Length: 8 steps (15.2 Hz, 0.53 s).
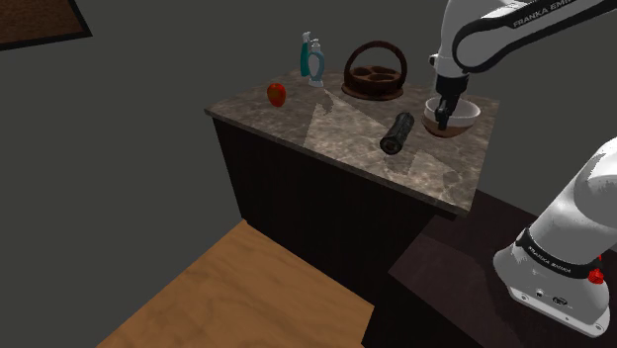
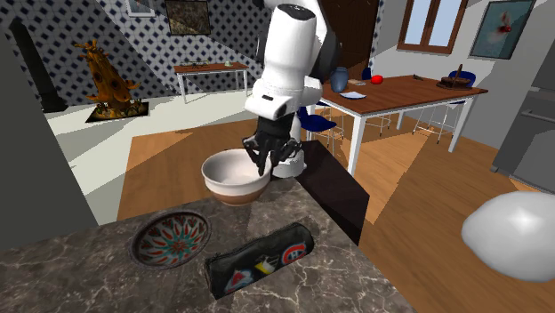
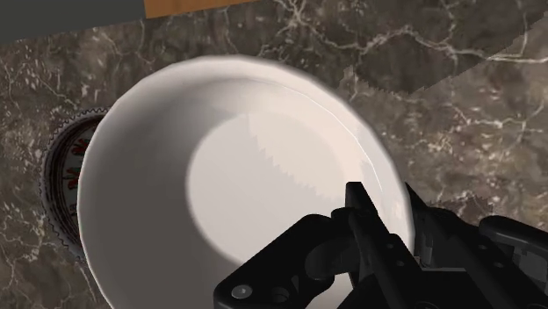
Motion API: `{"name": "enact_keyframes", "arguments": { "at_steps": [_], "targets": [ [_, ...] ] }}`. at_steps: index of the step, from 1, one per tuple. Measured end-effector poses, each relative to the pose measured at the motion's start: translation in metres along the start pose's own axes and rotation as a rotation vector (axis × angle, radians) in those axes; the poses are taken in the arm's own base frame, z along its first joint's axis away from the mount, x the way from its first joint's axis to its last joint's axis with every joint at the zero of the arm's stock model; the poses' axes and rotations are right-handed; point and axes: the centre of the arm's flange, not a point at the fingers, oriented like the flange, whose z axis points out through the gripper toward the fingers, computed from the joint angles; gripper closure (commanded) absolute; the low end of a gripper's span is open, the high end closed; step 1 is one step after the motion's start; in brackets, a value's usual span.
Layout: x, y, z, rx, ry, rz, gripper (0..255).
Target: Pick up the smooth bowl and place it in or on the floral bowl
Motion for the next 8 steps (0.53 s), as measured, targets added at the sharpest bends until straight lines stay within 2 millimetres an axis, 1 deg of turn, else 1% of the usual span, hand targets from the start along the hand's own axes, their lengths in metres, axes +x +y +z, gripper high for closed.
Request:
{"name": "enact_keyframes", "arguments": {
  "at_steps": [2, 3, 4, 8],
  "targets": [
    [-0.003, 0.002, -0.011, 0.000, 0.000, 0.000, 255],
    [-0.001, 0.008, -0.013, 0.000, 0.000, 0.000, 255],
    [0.001, 0.017, -0.015, 0.000, 0.000, 0.000, 255],
    [0.009, 0.064, -0.012, 0.002, 0.000, 0.001, 255]
  ]
}}
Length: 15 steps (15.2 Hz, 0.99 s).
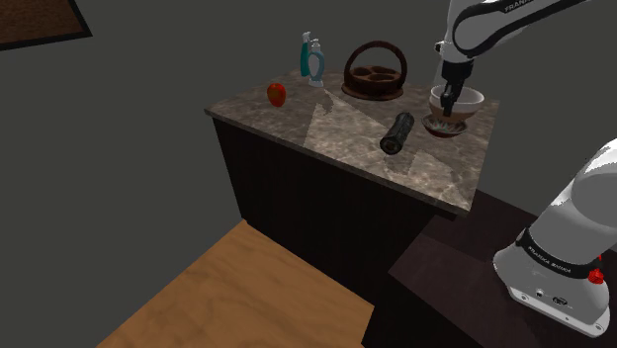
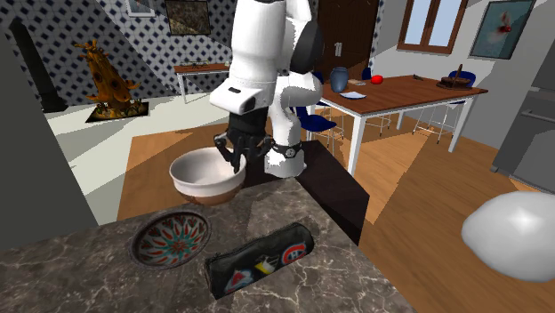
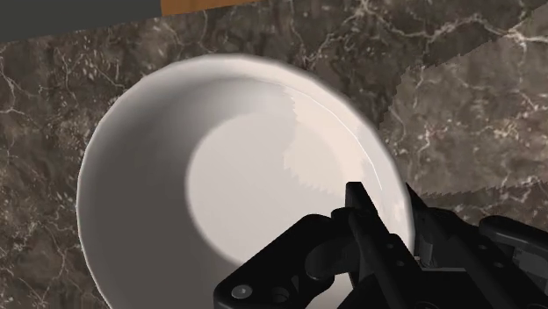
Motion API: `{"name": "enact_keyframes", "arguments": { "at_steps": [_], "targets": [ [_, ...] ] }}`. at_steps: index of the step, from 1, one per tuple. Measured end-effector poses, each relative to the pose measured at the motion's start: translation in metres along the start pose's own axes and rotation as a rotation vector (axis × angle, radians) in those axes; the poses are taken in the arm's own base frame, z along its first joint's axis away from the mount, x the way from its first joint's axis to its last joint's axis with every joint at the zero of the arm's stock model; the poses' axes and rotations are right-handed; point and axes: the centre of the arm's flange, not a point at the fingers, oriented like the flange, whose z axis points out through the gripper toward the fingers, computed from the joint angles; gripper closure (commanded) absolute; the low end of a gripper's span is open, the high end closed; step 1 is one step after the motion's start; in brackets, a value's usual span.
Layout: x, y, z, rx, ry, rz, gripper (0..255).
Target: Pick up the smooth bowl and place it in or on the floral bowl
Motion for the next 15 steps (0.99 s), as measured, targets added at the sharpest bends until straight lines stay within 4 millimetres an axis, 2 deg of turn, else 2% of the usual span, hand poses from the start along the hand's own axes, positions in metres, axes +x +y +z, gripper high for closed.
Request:
{"name": "enact_keyframes", "arguments": {
  "at_steps": [7, 10, 15],
  "targets": [
    [0.020, 0.092, 0.003, 0.000, -0.001, 0.001, 255],
    [0.023, 0.101, 0.017, -0.001, -0.001, -0.001, 255],
    [0.027, 0.099, 0.042, -0.001, -0.001, -0.001, 255]
  ]
}}
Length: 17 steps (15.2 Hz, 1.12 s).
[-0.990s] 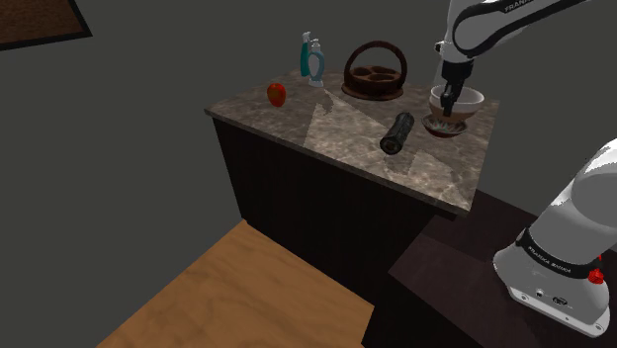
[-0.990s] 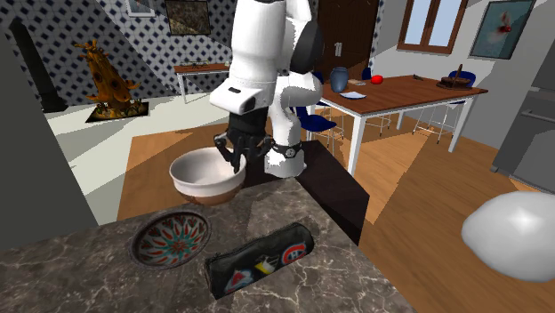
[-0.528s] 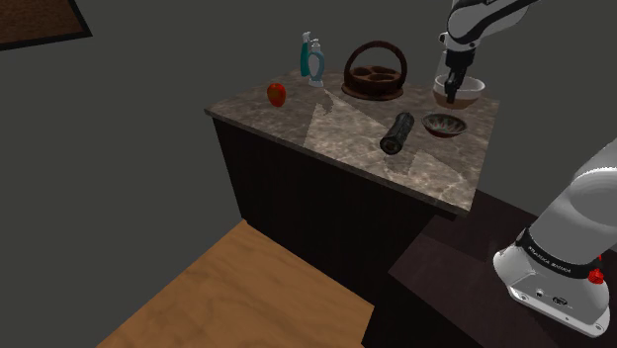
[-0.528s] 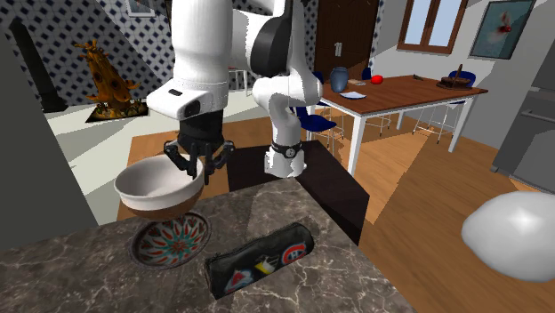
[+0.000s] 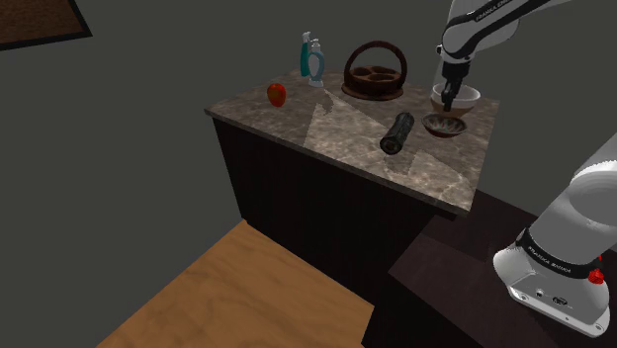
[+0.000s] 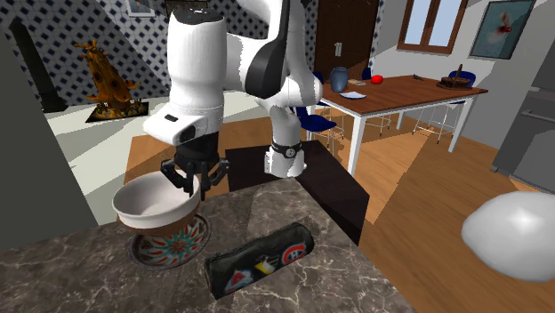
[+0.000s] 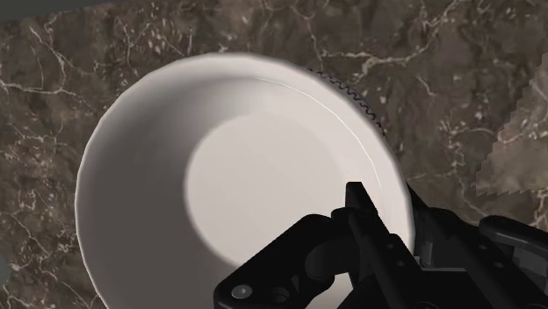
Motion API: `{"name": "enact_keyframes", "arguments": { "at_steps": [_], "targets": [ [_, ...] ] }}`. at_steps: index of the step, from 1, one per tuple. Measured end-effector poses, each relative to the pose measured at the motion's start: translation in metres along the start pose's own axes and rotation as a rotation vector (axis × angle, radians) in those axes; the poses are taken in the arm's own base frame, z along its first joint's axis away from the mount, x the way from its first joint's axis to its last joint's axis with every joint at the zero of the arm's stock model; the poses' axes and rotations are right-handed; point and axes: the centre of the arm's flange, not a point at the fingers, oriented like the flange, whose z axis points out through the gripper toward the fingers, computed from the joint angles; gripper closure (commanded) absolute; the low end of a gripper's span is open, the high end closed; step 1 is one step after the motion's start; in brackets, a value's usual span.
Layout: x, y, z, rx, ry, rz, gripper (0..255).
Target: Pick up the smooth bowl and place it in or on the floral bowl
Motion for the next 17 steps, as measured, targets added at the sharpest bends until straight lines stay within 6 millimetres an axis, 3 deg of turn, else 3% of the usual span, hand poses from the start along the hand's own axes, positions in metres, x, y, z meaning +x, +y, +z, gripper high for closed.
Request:
{"name": "enact_keyframes", "arguments": {
  "at_steps": [8, 14, 15, 17],
  "targets": [
    [0.005, -0.007, 0.041, 0.000, 0.000, 0.000, 255],
    [0.005, -0.007, 0.045, 0.000, 0.000, 0.000, 255],
    [0.005, -0.007, 0.045, 0.000, 0.000, 0.000, 0],
    [0.005, -0.007, 0.045, 0.000, 0.001, 0.000, 0]
  ]
}}
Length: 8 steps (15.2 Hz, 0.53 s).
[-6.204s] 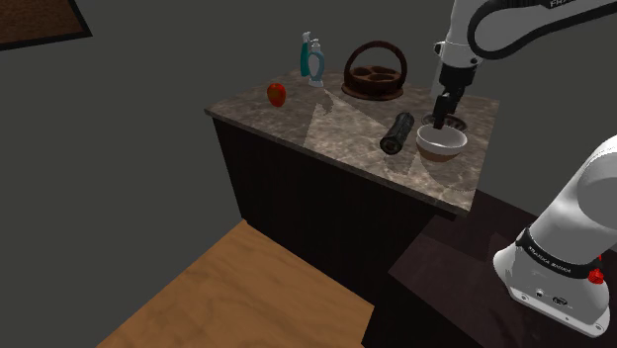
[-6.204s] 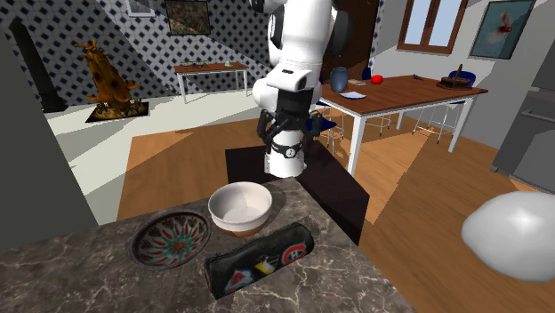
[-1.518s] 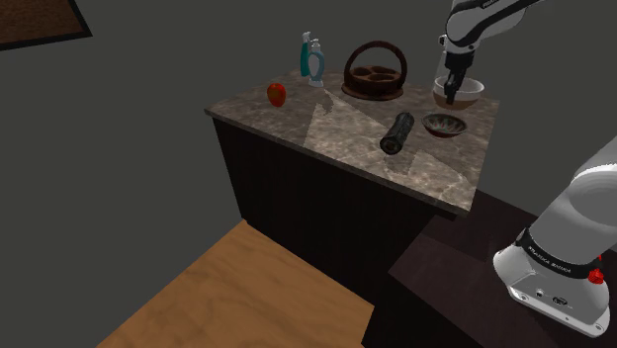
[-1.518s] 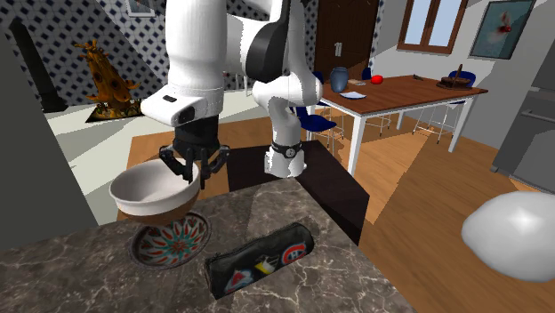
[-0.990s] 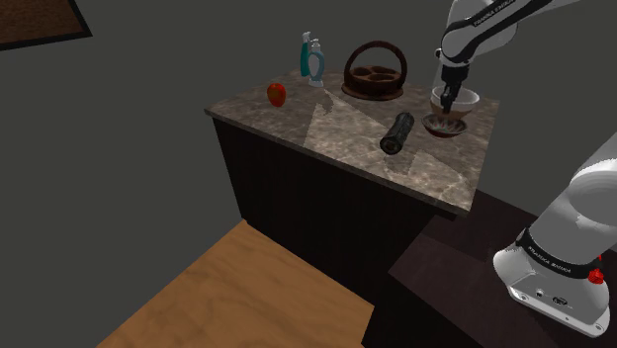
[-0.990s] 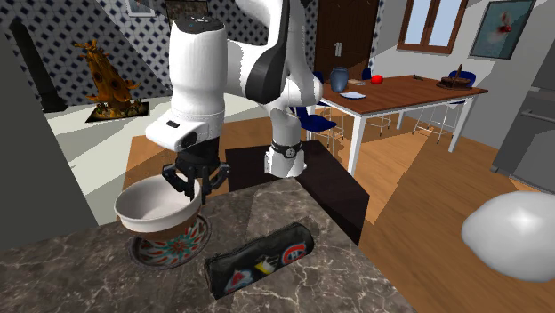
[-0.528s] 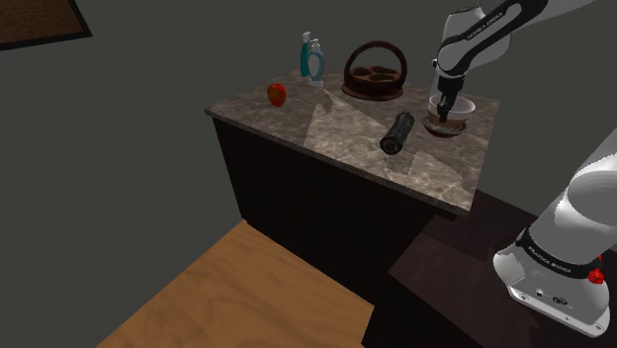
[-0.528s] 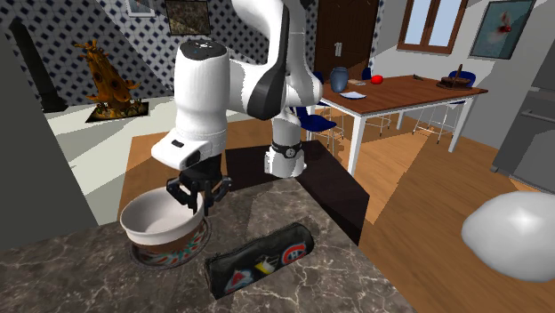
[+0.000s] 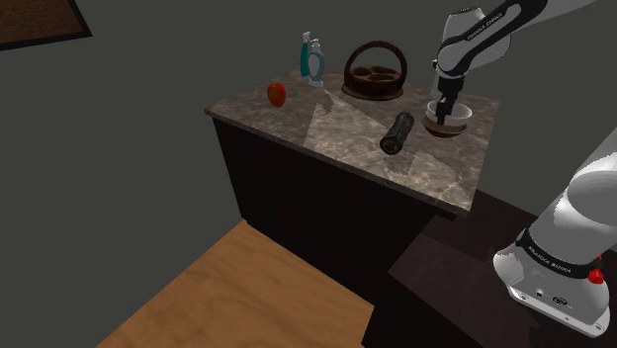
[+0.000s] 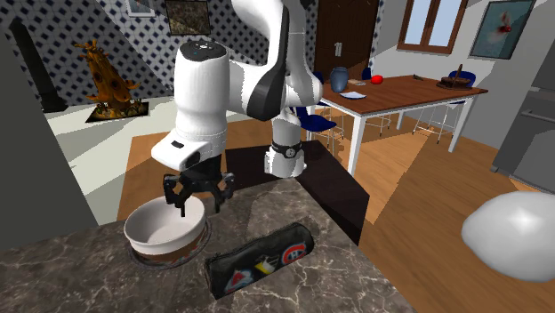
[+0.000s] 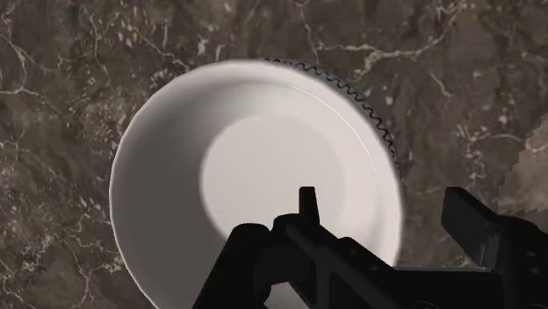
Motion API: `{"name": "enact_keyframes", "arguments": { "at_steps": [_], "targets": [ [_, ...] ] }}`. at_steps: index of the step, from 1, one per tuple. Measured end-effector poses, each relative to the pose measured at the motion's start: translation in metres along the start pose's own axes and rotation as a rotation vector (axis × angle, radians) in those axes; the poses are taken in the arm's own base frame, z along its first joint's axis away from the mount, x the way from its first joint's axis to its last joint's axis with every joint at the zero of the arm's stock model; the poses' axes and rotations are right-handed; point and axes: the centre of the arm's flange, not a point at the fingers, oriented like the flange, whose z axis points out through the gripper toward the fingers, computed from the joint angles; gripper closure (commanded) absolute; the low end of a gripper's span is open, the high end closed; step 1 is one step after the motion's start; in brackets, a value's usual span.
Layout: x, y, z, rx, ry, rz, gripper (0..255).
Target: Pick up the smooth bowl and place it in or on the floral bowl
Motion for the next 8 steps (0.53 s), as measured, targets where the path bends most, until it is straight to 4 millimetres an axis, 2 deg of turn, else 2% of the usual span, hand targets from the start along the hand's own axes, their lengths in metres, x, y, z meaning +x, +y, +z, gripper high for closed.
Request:
{"name": "enact_keyframes", "arguments": {
  "at_steps": [4, 5, 8],
  "targets": [
    [0.000, 0.000, 0.000, 0.000, 0.000, 0.000, 0],
    [0.000, 0.000, -0.006, 0.000, 0.000, 0.000, 0],
    [-0.001, 0.001, -0.040, -0.001, 0.002, 0.000, 0]
  ]
}}
